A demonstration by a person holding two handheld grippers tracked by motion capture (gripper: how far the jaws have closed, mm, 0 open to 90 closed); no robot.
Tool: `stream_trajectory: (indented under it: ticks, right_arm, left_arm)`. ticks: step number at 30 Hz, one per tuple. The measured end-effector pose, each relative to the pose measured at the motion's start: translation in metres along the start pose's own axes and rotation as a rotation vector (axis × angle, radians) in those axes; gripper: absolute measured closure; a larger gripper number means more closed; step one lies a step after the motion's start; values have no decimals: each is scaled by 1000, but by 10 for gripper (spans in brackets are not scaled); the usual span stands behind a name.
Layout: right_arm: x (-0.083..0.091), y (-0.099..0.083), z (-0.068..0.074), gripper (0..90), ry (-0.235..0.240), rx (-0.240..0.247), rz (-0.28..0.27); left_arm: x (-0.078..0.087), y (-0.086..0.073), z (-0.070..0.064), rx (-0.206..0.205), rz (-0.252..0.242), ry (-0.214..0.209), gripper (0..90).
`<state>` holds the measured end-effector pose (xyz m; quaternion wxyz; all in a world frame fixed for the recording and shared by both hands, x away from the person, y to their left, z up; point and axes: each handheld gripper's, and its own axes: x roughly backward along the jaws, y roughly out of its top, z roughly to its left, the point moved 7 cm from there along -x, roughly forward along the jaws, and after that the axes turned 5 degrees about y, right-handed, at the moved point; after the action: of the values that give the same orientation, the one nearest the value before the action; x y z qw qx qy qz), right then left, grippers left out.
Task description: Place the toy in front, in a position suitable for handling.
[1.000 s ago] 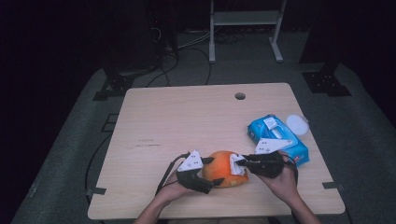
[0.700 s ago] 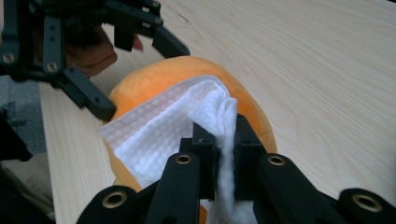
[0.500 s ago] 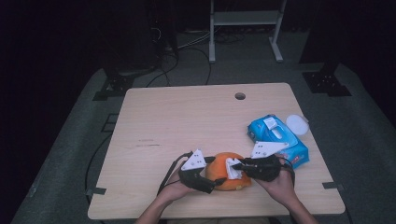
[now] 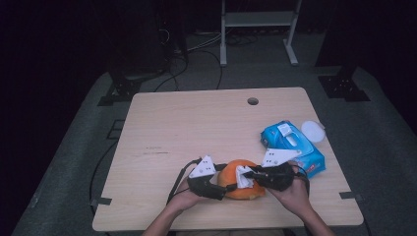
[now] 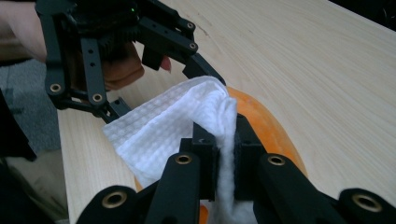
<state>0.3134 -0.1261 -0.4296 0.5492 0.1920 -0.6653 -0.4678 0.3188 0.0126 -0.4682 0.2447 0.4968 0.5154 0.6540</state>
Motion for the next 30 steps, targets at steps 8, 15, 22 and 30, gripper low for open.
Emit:
stream_trajectory:
  ticks: [8, 15, 22, 30]
  right_arm:
    - [4, -8, -12, 820, -27, -31, 13]
    - [-1, 2, 5, 822, -36, 37, 18]
    - [5, -6, -10, 821, -15, -41, -10]
    - [-1, 7, 16, 820, 12, 34, -20]
  left_arm:
    - [-5, -12, 4, 64, 30, -10, 185]
    - [-5, -3, -2, 17, 13, 12, 206]
    - [-15, -16, 3, 120, 53, -10, 133]
    - [-4, 3, -1, 24, 25, 39, 245]
